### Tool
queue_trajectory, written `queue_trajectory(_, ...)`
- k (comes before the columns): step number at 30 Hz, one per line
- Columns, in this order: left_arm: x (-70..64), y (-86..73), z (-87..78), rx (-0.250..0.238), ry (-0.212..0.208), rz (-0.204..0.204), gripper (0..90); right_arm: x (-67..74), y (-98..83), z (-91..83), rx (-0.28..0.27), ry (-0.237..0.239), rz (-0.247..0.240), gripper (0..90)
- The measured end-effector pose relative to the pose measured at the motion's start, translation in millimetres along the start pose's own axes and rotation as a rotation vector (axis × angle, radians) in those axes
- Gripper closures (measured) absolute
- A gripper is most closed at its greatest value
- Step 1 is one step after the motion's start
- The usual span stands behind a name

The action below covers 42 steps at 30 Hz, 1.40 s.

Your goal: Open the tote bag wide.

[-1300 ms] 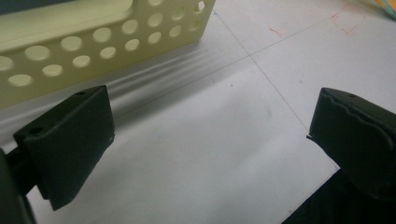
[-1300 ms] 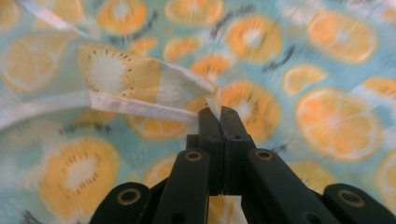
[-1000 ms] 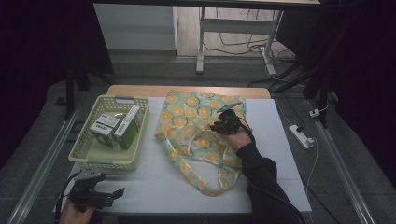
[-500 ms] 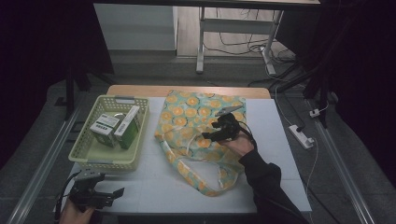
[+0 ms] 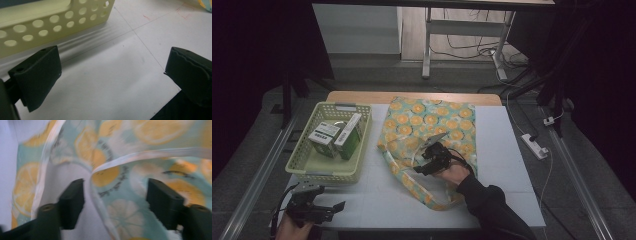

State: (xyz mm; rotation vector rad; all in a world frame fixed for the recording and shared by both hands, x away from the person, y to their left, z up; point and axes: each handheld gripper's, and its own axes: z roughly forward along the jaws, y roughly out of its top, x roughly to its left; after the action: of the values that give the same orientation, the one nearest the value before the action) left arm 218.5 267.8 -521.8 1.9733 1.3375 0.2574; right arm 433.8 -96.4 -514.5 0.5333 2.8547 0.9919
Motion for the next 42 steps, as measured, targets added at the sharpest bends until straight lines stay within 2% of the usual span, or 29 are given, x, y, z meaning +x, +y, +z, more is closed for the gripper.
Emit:
queue_trajectory(2, 0.0, 0.0, -0.1, -0.001, -0.001, 0.001, 1.0, 4.5, -0.3, 3.4, 0.008, -0.028, -0.047, 49.8)
queue_trajectory(7, 0.0, 0.0, 0.1, 0.0, -0.002, 0.002, 1.0, 6.5, 0.3, 3.0, -0.008, -0.031, -0.068, 83.6)
queue_trajectory(8, -0.1, 0.0, 0.1, 0.0, -0.001, 0.002, 1.0, 6.5, 0.3, 3.0, -0.008, -0.031, -0.068, 83.6)
queue_trajectory(9, -0.1, 0.0, 0.1, 0.001, -0.001, 0.002, 1.0, 6.0, 0.5, 2.5, -0.014, -0.028, -0.069, 88.5)
queue_trajectory(11, -0.1, 0.1, 0.2, 0.002, -0.001, 0.002, 1.0, 4.8, 1.5, 0.6, -0.02, -0.042, -0.068, 89.3)
queue_trajectory(13, 0.0, 0.1, 0.1, 0.002, -0.001, 0.001, 1.0, 2.7, 2.5, -2.8, -0.029, -0.081, -0.067, 89.5)
queue_trajectory(15, 0.1, 0.1, 0.2, 0.002, -0.001, 0.001, 1.1, -4.7, 1.4, -7.0, -0.033, -0.115, -0.038, 89.0)
queue_trajectory(17, 0.0, 0.1, 0.3, 0.002, 0.0, 0.0, 1.1, -6.9, -0.7, -6.6, -0.033, -0.122, -0.035, 88.5)
queue_trajectory(19, 0.0, 0.2, 0.2, 0.002, -0.001, 0.0, 1.1, -10.5, -5.7, -2.4, -0.011, -0.1, -0.016, 80.8)
queue_trajectory(22, 0.1, 0.1, 0.3, 0.002, 0.0, -0.001, 1.2, -10.4, -8.8, 1.0, -0.008, -0.078, -0.009, 60.5)
queue_trajectory(23, 0.1, 0.1, 0.3, 0.002, 0.0, -0.001, 1.2, -10.4, -8.8, 1.0, -0.008, -0.078, -0.009, 60.5)
queue_trajectory(24, 0.1, 0.1, 0.4, 0.002, 0.0, -0.002, 1.2, -9.4, -8.8, 1.6, -0.004, -0.069, -0.003, 56.8)
queue_trajectory(25, 0.1, 0.1, 0.3, 0.002, 0.0, -0.002, 1.2, -6.8, -10.0, 2.3, -0.01, -0.076, -0.014, 57.3)
queue_trajectory(29, 0.2, 0.0, 0.3, 0.001, 0.0, -0.002, 1.3, -4.1, -10.6, -0.1, 0.003, -0.073, -0.031, 87.6)
queue_trajectory(34, 0.1, 0.1, 0.3, 0.002, 0.001, -0.002, 1.3, -6.0, -9.5, -3.2, 0.014, -0.072, -0.02, 89.3)
queue_trajectory(35, 0.2, 0.1, 0.3, 0.001, 0.001, -0.002, 1.2, -8.8, -8.0, -8.0, -0.015, -0.072, -0.005, 89.4)
queue_trajectory(39, 0.4, 0.1, 0.3, 0.001, -0.001, -0.005, 1.3, -12.7, -5.2, -16.9, -0.049, -0.075, 0.003, 89.3)
queue_trajectory(42, 0.5, 0.2, 0.4, 0.003, -0.003, -0.005, 1.3, -16.3, -1.6, -28.4, -0.099, -0.086, 0.019, 89.4)
